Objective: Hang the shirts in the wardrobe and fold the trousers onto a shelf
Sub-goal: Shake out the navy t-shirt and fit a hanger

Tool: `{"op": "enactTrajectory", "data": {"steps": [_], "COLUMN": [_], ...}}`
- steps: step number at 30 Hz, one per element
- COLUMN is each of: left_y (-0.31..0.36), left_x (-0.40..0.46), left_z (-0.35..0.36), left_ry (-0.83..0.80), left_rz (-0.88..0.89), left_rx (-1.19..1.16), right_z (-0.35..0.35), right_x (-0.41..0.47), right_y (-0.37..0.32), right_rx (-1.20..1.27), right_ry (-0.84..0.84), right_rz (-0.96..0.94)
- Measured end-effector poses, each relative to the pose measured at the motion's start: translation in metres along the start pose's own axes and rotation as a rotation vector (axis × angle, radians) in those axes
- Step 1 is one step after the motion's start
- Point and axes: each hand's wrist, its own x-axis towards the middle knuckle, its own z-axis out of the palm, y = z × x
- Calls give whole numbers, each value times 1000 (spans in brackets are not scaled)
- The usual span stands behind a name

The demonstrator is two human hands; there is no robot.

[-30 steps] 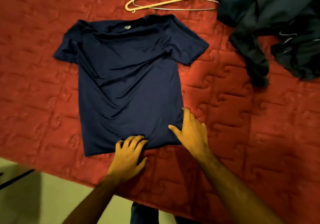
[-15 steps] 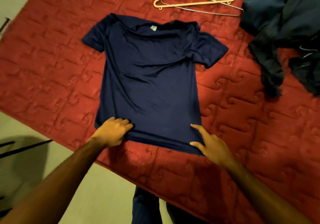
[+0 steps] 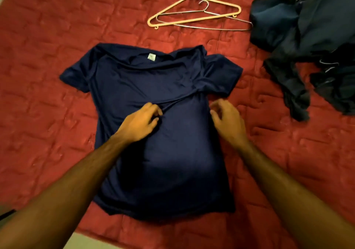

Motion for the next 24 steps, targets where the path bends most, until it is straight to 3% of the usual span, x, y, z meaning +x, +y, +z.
{"op": "enactTrajectory", "data": {"steps": [4,8,11,14,16,19,21,24], "left_y": [3,1,-1,-3,-2,0,0,-4], "left_x": [98,176,215,247,263,280,290,297], "left_z": [-23,-33,-39,-46,-51,-61,-62,-54], "left_ry": [120,189,237,285,352,428,393,232], "left_rz": [41,29,8,-30,-41,-30,-1,21], "left_rx": [12,-48,-123,-91,-130,-179,-96,230], "right_z": [-6,-19,-21,-32,-42,-58,-68,-74], "right_x": [98,151,163,167,166,167,173,183], "right_y": [1,11,14,18,25,41,52,61], "right_rx": [92,-89,-200,-1,67,-153,-220,-224], "right_ry": [249,145,193,310,315,224,163,167], "right_rz": [98,307,245,122,145,237,282,269]}}
